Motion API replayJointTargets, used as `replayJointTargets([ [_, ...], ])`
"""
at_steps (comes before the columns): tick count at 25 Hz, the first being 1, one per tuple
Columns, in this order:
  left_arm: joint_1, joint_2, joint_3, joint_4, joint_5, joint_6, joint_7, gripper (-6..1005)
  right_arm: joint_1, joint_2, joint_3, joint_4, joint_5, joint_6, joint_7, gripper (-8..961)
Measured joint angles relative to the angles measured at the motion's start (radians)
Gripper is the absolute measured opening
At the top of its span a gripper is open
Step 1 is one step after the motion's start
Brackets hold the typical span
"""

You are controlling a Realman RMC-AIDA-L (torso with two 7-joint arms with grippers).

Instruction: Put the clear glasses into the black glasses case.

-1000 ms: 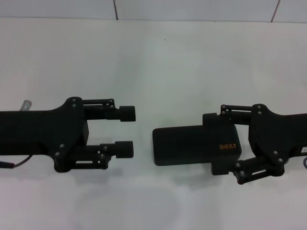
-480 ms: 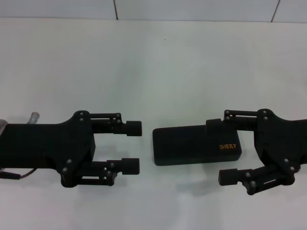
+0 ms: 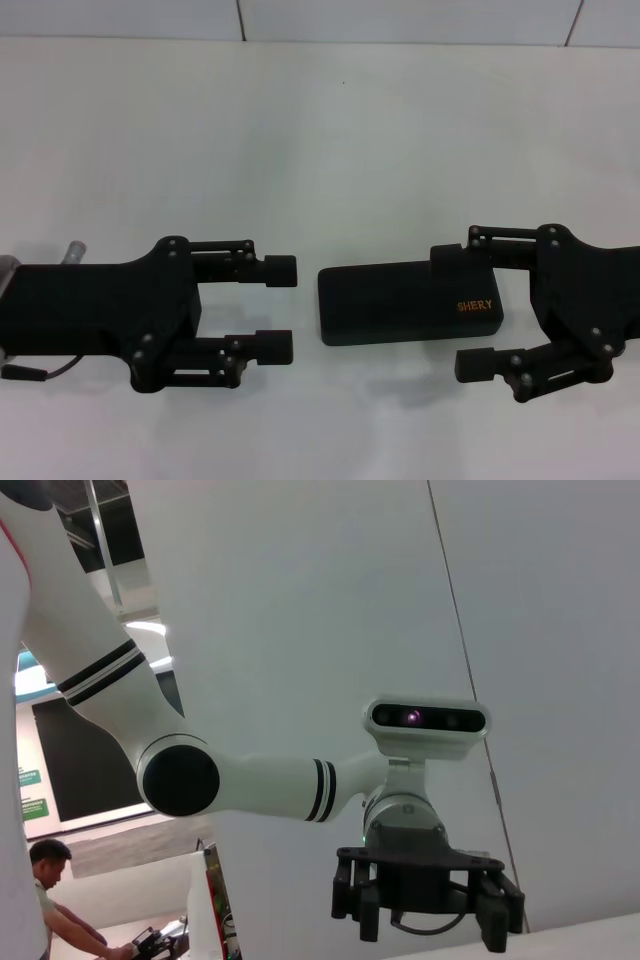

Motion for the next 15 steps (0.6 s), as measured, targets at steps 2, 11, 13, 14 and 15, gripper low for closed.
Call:
replayJointTargets([
  [2, 0.000, 0.000, -0.001, -0.002, 0.000, 0.000, 0.001, 664, 0.000, 0.000, 0.000, 0.000, 0.000, 0.000, -0.002, 880],
  [11, 0.004, 0.001, -0.002, -0.002, -0.001, -0.001, 0.008, 664, 0.000, 0.000, 0.000, 0.000, 0.000, 0.002, -0.004, 880],
  [13, 0.005, 0.001, -0.001, -0.002, -0.001, -0.001, 0.009, 664, -0.003, 0.000, 0.000, 0.000, 0.000, 0.002, -0.009, 880],
  [14, 0.005, 0.001, -0.001, -0.002, -0.001, -0.001, 0.009, 664, -0.004, 0.000, 0.000, 0.000, 0.000, 0.002, -0.011, 880],
  [15, 0.005, 0.000, -0.001, -0.002, -0.001, -0.001, 0.009, 664, -0.006, 0.000, 0.000, 0.000, 0.000, 0.002, -0.013, 880],
])
